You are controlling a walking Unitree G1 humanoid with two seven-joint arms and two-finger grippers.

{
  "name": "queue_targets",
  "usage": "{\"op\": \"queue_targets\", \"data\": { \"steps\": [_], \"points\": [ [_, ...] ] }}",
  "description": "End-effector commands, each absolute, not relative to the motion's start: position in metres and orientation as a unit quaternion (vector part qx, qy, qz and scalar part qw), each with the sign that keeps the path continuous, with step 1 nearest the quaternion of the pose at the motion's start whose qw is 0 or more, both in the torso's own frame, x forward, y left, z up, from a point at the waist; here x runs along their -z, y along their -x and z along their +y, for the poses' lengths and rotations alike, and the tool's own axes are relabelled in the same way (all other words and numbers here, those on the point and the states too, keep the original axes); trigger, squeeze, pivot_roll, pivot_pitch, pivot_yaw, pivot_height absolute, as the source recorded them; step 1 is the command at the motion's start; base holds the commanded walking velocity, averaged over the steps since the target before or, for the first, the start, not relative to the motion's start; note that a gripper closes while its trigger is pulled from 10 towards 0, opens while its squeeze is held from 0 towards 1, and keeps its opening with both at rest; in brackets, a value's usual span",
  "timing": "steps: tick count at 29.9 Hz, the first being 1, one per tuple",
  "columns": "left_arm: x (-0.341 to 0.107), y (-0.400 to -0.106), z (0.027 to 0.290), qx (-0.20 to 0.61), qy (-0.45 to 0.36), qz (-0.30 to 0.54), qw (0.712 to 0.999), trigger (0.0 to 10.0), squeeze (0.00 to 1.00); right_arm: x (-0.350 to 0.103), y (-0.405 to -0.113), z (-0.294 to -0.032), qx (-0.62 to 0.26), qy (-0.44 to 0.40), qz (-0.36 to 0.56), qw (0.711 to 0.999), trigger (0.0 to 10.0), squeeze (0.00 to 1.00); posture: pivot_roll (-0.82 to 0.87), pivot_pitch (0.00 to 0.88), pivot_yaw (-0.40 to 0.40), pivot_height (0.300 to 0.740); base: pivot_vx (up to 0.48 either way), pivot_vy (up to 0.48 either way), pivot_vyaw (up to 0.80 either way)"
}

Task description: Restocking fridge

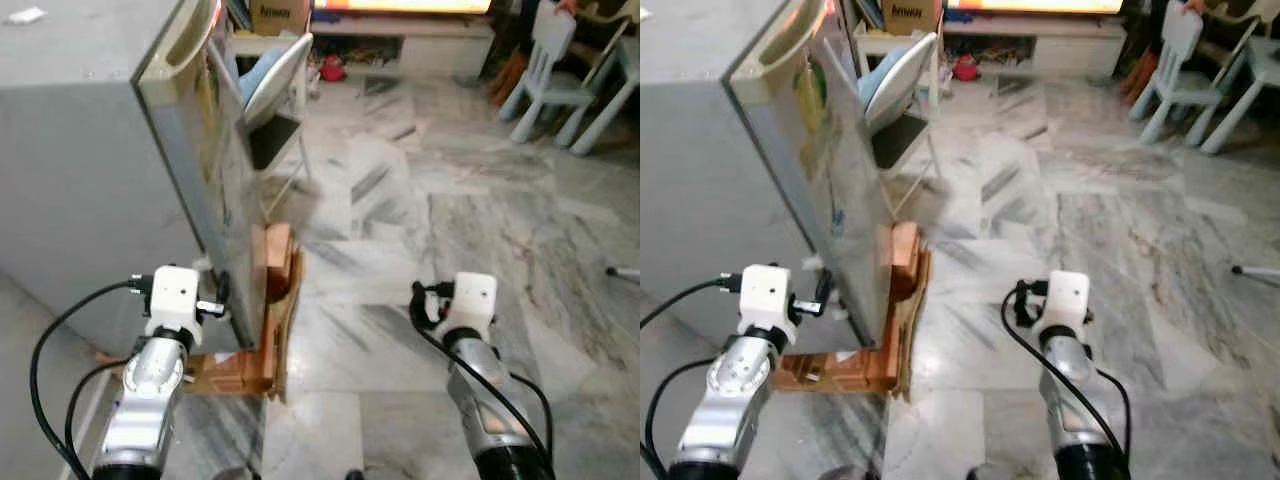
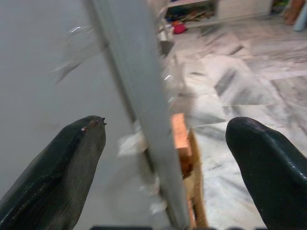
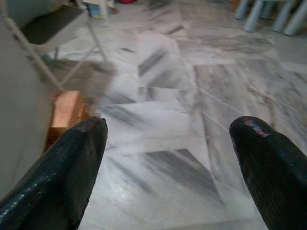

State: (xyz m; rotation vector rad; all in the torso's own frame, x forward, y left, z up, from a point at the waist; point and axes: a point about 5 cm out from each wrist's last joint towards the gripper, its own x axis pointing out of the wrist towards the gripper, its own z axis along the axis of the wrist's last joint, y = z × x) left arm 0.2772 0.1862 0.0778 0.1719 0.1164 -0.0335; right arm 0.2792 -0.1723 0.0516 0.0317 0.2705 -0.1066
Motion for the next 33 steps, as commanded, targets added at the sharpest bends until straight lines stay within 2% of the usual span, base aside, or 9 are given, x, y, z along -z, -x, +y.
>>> {"op": "queue_targets", "data": {
  "steps": [1, 16, 21, 28, 33],
  "points": [
    [-0.078, -0.281, 0.188, 0.016, -0.084, 0.063, 0.994, 10.0, 0.00, -0.054, -0.277, -0.176, 0.060, -0.012, 0.131, 0.989, 10.0, 0.00, 0.01, 0.064, -0.023, 0.740, 0.000, 0.000, -0.63],
    [-0.087, -0.327, 0.201, -0.038, -0.045, 0.074, 0.996, 10.0, 0.00, -0.059, -0.271, -0.180, 0.072, -0.009, 0.128, 0.989, 10.0, 0.00, -0.05, 0.079, -0.007, 0.740, 0.000, 0.000, 0.00],
    [-0.092, -0.345, 0.186, -0.006, -0.025, 0.071, 0.997, 10.0, 0.00, -0.054, -0.265, -0.176, 0.066, -0.007, 0.141, 0.988, 10.0, 0.00, -0.05, 0.074, -0.011, 0.740, 0.000, 0.000, 0.00],
    [-0.098, -0.355, 0.173, 0.003, -0.025, 0.066, 0.998, 10.0, 0.00, -0.053, -0.267, -0.176, 0.065, -0.007, 0.143, 0.988, 10.0, 0.00, -0.05, 0.069, -0.010, 0.740, 0.000, 0.000, 0.00],
    [-0.102, -0.363, 0.166, 0.003, -0.050, 0.067, 0.996, 10.0, 0.00, -0.052, -0.266, -0.178, 0.067, -0.005, 0.148, 0.987, 10.0, 0.00, -0.05, 0.065, -0.007, 0.740, 0.000, 0.000, 0.00]
  ]
}}
